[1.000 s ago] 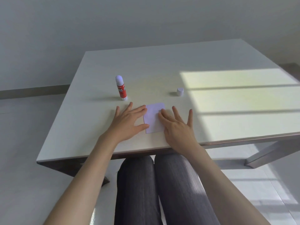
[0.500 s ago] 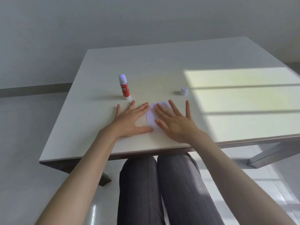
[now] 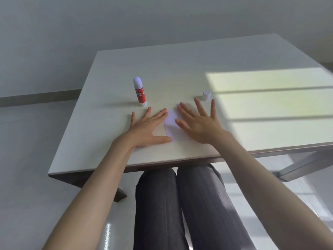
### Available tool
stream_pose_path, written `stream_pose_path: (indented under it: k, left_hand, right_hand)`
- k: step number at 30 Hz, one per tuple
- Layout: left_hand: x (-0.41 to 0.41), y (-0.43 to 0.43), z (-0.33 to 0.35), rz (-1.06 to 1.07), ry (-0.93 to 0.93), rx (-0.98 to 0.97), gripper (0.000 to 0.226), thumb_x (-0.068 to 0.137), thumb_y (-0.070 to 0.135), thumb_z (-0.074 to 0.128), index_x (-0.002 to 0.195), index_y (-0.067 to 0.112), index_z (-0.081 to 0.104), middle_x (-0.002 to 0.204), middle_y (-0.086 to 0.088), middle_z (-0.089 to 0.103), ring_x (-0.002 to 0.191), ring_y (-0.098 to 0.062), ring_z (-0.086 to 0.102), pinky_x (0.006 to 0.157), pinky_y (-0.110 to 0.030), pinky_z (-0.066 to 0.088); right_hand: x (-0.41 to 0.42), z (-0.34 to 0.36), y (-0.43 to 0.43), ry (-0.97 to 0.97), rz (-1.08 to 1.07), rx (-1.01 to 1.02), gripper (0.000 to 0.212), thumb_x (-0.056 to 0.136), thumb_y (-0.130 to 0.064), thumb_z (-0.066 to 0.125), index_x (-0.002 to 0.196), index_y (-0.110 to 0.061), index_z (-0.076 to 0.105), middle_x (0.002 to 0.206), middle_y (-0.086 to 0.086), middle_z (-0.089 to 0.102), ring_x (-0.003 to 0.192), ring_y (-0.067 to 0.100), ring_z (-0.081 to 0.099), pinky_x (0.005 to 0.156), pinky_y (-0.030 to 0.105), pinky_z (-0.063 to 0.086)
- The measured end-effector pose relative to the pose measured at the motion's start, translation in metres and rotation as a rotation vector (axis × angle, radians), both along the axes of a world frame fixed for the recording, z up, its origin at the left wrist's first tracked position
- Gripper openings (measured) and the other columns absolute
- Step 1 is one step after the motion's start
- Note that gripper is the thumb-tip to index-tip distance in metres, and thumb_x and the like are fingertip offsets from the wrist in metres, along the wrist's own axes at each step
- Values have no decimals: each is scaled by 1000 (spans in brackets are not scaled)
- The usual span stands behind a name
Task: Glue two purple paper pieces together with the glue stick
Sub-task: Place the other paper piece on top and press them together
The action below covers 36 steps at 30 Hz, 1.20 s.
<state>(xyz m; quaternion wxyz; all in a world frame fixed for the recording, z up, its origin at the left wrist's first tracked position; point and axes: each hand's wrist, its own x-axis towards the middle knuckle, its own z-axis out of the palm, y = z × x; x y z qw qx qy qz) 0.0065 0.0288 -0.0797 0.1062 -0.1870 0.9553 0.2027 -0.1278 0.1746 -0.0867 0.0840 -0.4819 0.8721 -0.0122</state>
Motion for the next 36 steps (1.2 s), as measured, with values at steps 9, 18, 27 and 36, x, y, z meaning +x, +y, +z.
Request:
stream_pose_path:
  k: [9, 18, 27, 36]
  left_hand:
    - [0, -1, -2, -13, -3, 13, 93, 80, 63, 54, 151, 38, 0, 157, 29, -8, 147, -13, -22, 113, -56, -20]
    - [1, 1, 2, -2, -16, 17, 92, 81, 62, 53, 151, 37, -1, 157, 28, -10, 147, -14, -23, 113, -56, -20]
    - [4, 1, -2, -24, 27, 1, 91, 83, 58, 54, 151, 35, -3, 158, 26, -7, 147, -12, -20, 113, -54, -20]
    - [-17, -6, 9, 911, 1162, 352, 43, 75, 22, 77, 112, 10, 59, 109, 3, 58, 97, -7, 58, 82, -14, 49]
  right_hand:
    - [33, -1, 19, 33, 168, -73, 90, 66, -74, -16, 148, -38, -5, 157, -25, -3, 146, 18, -17, 112, 57, -20]
    - [45, 1, 21, 7, 187, -63, 93, 68, -75, -8, 149, -30, -4, 159, -18, -5, 145, 18, -21, 112, 56, -21]
    - [7, -8, 25, 19, 76, -53, 84, 75, -75, -2, 148, -33, -12, 158, -19, -10, 146, 19, -17, 115, 56, -15]
    - [11, -10, 32, 31, 54, -207, 78, 78, -72, 3, 144, -37, -21, 157, -12, -21, 146, 20, -19, 115, 53, -15]
